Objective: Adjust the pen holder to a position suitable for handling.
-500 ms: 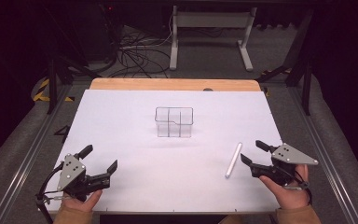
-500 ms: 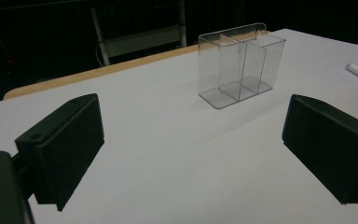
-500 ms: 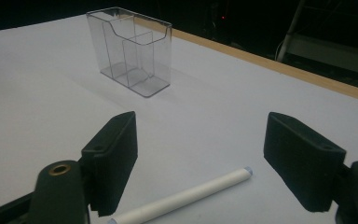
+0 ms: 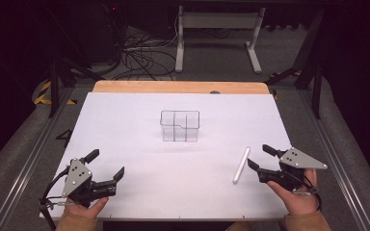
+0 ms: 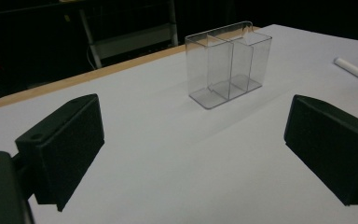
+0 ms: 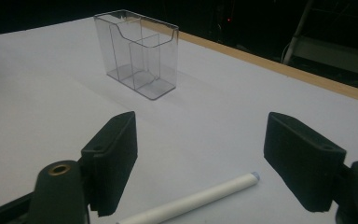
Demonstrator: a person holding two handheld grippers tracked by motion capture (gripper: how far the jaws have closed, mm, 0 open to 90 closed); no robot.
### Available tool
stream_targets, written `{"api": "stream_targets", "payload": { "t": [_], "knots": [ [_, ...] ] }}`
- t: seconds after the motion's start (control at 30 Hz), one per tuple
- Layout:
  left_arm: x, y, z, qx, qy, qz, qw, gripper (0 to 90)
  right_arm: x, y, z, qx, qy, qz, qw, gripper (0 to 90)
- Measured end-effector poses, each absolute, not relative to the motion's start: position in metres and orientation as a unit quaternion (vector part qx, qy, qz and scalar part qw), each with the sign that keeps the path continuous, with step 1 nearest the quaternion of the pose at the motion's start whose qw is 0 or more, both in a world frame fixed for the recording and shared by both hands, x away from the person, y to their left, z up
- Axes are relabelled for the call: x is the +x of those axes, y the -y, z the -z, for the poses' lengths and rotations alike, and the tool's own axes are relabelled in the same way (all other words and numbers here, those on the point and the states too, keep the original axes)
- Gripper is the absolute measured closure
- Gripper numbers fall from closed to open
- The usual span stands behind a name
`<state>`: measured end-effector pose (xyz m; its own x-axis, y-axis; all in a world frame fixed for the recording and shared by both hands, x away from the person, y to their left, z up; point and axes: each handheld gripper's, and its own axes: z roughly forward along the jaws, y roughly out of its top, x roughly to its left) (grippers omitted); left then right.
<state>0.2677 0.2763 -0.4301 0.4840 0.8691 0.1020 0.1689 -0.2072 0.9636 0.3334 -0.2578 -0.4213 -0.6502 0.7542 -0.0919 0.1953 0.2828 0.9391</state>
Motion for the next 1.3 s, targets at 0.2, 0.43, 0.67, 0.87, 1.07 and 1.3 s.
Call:
{"api": "stream_targets", "payload": {
  "t": [0.2,0.43,0.67,0.87,1.07,1.3],
  "knots": [
    [0.274,-0.276,0.423,0.700,-0.380,-0.315,0.516,8.3,0.337,0.261,0.426,0.316,-0.754,-0.513,0.261,31.0],
    [0.287,-0.269,0.417,0.719,-0.373,-0.298,0.505,9.7,0.341,0.267,0.438,0.326,-0.737,-0.536,0.251,20.6],
    [0.303,-0.256,0.408,0.738,-0.356,-0.284,0.498,10.2,0.339,0.270,0.443,0.330,-0.737,-0.535,0.248,17.3],
    [0.317,-0.244,0.399,0.747,-0.344,-0.275,0.499,9.2,0.335,0.276,0.445,0.338,-0.733,-0.535,0.249,17.1],
    [0.328,-0.234,0.392,0.750,-0.334,-0.271,0.503,8.9,0.332,0.278,0.448,0.342,-0.732,-0.533,0.250,17.1],
    [0.341,-0.223,0.386,0.757,-0.325,-0.257,0.505,7.6,0.328,0.280,0.451,0.344,-0.732,-0.533,0.249,17.1]
  ]
}}
